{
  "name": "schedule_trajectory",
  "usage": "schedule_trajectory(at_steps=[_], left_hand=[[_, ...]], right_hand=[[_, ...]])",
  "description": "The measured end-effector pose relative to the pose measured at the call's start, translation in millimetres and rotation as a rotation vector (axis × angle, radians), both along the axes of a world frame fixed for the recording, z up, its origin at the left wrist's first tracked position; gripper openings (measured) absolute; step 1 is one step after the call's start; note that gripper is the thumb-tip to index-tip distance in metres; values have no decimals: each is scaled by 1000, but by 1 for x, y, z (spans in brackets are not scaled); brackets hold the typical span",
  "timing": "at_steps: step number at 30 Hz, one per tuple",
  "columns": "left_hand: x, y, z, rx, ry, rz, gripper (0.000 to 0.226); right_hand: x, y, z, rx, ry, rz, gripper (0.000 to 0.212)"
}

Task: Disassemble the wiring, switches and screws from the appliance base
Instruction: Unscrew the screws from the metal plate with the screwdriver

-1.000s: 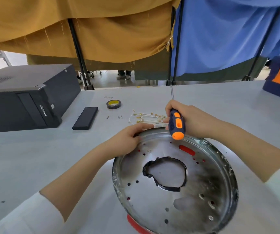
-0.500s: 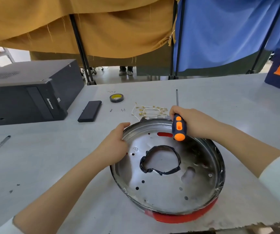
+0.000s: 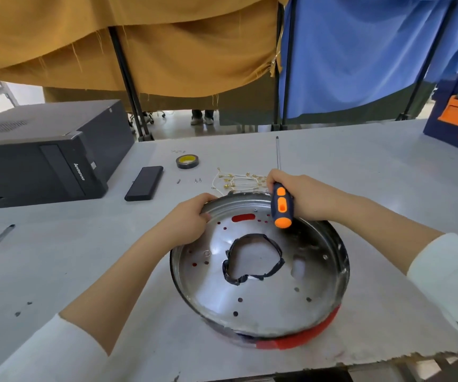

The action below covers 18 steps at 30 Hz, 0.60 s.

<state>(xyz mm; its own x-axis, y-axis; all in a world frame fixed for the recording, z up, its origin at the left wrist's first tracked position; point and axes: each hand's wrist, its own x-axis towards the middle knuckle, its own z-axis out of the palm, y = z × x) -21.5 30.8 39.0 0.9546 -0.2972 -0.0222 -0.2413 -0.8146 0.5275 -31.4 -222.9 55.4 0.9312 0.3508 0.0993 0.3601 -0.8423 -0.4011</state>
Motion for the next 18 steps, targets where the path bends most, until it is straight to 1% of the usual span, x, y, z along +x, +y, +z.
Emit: schedule_trajectory(at_steps=[2,4,9,10,14,16,18], left_hand=[[-4,4,-4,21,-46,72,40],[-8,7,-5,28,-51,119,43],[-16,9,1,69,71,121,40],[-16,9,5,52,77,123,39],[-7,1,14,-17,14,86,51],[0,-7,15,-13,21,74,48],[5,-14,12,34,33,56,38]], right_hand=[[-2,-4,1,2,-10,-34,38],[-1,-5,1,-19,-16,-52,37],[5,2,-2,-82,-36,-49,35],[6,3,-2,-86,-37,-39,35],[10,4,1,-105,-52,3,33],[10,5,1,-102,-45,1,32],[10,6,1,-88,-28,-13,31]])
